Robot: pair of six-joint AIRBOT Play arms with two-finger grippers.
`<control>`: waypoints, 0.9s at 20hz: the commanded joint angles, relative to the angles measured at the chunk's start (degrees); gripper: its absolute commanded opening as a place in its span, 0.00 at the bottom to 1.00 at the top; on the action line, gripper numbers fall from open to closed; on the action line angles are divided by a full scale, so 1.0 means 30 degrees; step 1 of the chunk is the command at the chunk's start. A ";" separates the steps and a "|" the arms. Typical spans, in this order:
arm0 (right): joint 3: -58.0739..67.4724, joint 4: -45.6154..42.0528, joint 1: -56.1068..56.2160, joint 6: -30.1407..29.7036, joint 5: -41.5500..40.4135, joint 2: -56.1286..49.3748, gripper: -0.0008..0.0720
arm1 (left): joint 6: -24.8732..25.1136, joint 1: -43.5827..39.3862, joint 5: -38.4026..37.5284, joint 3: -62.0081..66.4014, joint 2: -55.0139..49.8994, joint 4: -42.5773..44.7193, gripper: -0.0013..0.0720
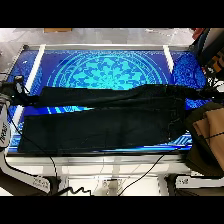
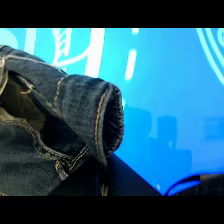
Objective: Fold the clothes and pants, and hang the long-sleeved shirts on hangers.
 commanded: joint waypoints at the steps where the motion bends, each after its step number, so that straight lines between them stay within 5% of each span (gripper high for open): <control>1: 0.0022 0.0211 0.0721 0.0000 -0.2412 -0.0168 0.04 | -0.1166 -0.0007 0.4539 0.0007 0.0066 -0.0838 0.08; 6: 0.0022 0.0211 0.2200 0.0044 -0.5982 -0.1632 0.04 | -0.1158 0.0000 0.7242 0.0000 -0.0219 -0.1923 0.08; 7: 0.0022 0.0248 0.2404 0.0219 -0.6025 -0.2040 0.04 | -0.1158 0.0000 0.7213 0.0000 -0.0372 -0.1916 0.16; 10: 0.0022 0.0291 0.2914 0.0874 -0.6033 -0.3031 0.04 | -0.1158 0.0000 0.7162 0.0000 -0.0568 -0.1916 0.91; 18: 0.0022 0.0277 0.3104 0.0867 -0.5989 -0.3220 0.04 | -0.1370 0.1035 0.0816 0.0000 -0.0437 -0.1938 0.94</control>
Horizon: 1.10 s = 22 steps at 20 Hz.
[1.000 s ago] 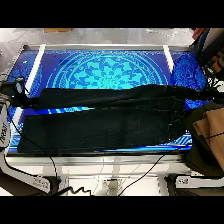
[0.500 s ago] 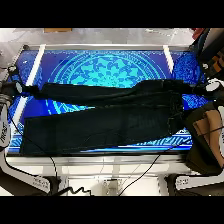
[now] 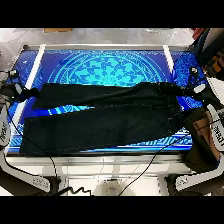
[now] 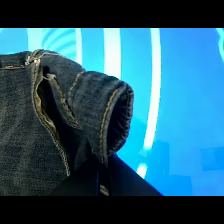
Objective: Fold the clothes and pants, and hang the long-sleeved shirts on hangers.
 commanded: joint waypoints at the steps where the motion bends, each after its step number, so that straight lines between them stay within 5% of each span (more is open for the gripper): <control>1: 0.0000 -0.0080 0.0058 0.0044 -0.0197 -0.0095 0.04 | -0.0452 0.0772 -0.2761 0.0000 -0.0007 -0.0189 0.93; 9: 0.0007 0.0634 0.1377 0.0058 -0.7308 -0.0583 0.04 | -0.0415 0.0073 0.0058 0.0000 0.0000 -0.0962 0.93; 12: 0.0007 0.0656 0.1566 0.0066 -0.8087 -0.0583 0.04 | -0.0415 -0.0503 -0.0029 0.0000 0.0146 -0.0969 0.93; 13: 0.0007 0.0641 0.1566 0.0058 -0.7643 -0.0546 0.20 | -0.0415 -0.0692 -0.0124 0.0000 0.0379 -0.0969 0.89; 14: 0.0007 0.0597 0.1566 0.0058 -0.7053 -0.0430 0.61 | -0.0408 -0.0874 -0.0153 0.0000 0.0707 -0.0969 0.83; 15: 0.0015 0.0561 0.1566 0.0058 -0.6411 -0.0204 0.78 | -0.0401 -0.1049 -0.0146 0.0000 0.1158 -0.0954 0.80; 16: 0.0051 0.0517 0.1566 0.0058 -0.5530 0.0175 0.78 | -0.0386 -0.1231 -0.0146 0.0000 0.1770 -0.0947 0.80; 17: 0.0044 0.0452 0.1566 0.0058 -0.4481 0.0750 0.77 | -0.0029 -0.1362 -0.0146 0.0000 0.2433 -0.0947 0.67; 18: 0.0044 0.0321 0.1559 0.0051 -0.3424 0.1406 0.77 | 0.0335 -0.1523 -0.0168 0.0000 0.3228 -0.0954 0.27; 19: 0.0044 -0.0051 0.1559 0.0058 -0.2142 0.2208 0.77 | 0.0379 -0.1698 -0.0175 0.0000 0.4087 -0.0962 0.09; 20: 0.0044 -0.0474 0.1559 0.0058 -0.0947 0.3024 0.71 | 0.0393 -0.1894 -0.0248 0.0000 0.4903 -0.0962 0.08; 22: 0.0044 -0.1443 0.1450 0.0102 0.1931 0.4903 0.06 | 0.1107 -0.2361 -0.0525 0.0000 0.6564 -0.0962 0.08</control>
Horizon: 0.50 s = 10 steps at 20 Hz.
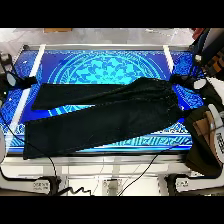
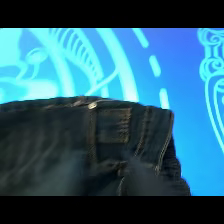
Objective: Fold the clothes and pants, and hang the long-sleeved shirts on hangers.
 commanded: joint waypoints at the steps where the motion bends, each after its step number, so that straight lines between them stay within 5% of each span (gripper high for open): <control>1: 0.0007 -0.1275 -0.0124 0.0248 0.5537 0.2936 0.04 | 0.1399 -0.0845 -0.0678 0.0000 0.2878 0.0022 0.08; 5: -0.1654 -0.3155 -0.1435 0.0903 1.5271 0.5865 0.04 | 0.3920 -0.2375 -0.3082 -0.0007 0.6288 0.0015 0.08; 7: -0.4699 -0.3009 -0.2652 0.1144 1.6334 0.8007 0.04 | 0.4299 -0.3147 -0.3184 -0.0007 0.7905 0.0015 0.07; 10: -1.0193 -0.2586 -0.3898 0.3402 1.4054 1.2225 0.04 | 0.4284 -0.3446 -0.3198 -0.0007 0.9413 0.0029 0.08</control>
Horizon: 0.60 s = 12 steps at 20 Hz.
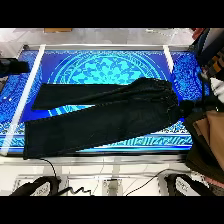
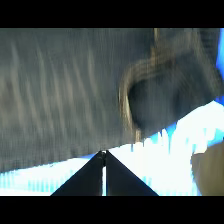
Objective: Fold the clothes and pants, and hang the long-sleeved shirts on hangers.
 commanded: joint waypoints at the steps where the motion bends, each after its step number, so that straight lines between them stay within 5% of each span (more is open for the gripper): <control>1: -0.5668 0.0452 -0.1326 0.3155 -0.0838 0.4524 0.04 | 0.0605 -0.0510 -0.0430 -0.0015 0.1872 0.0029 0.08; 2: -0.7067 0.0772 -0.1319 0.4852 -0.2215 0.5486 0.05 | 0.0597 -0.0510 -0.0437 -0.0007 0.1931 0.0029 0.08; 3: -0.8400 0.1282 -0.1304 0.6382 -0.3825 0.6237 0.26 | 0.0597 -0.0510 -0.0430 -0.0015 0.1894 0.0015 0.08; 4: -0.9566 0.1909 -0.1304 0.7650 -0.5472 0.6615 0.60 | 0.0597 -0.0510 -0.0430 -0.0015 0.1807 0.0000 0.08; 5: -1.0426 0.2550 -0.1304 0.8619 -0.6783 0.6659 0.72 | 0.0590 -0.0517 -0.0430 -0.0015 0.1668 -0.0007 0.08; 12: -1.2284 0.4495 -0.1304 1.1752 -1.4608 0.3949 0.72 | 0.0597 -0.0510 -0.0430 -0.0022 0.1042 0.0000 0.08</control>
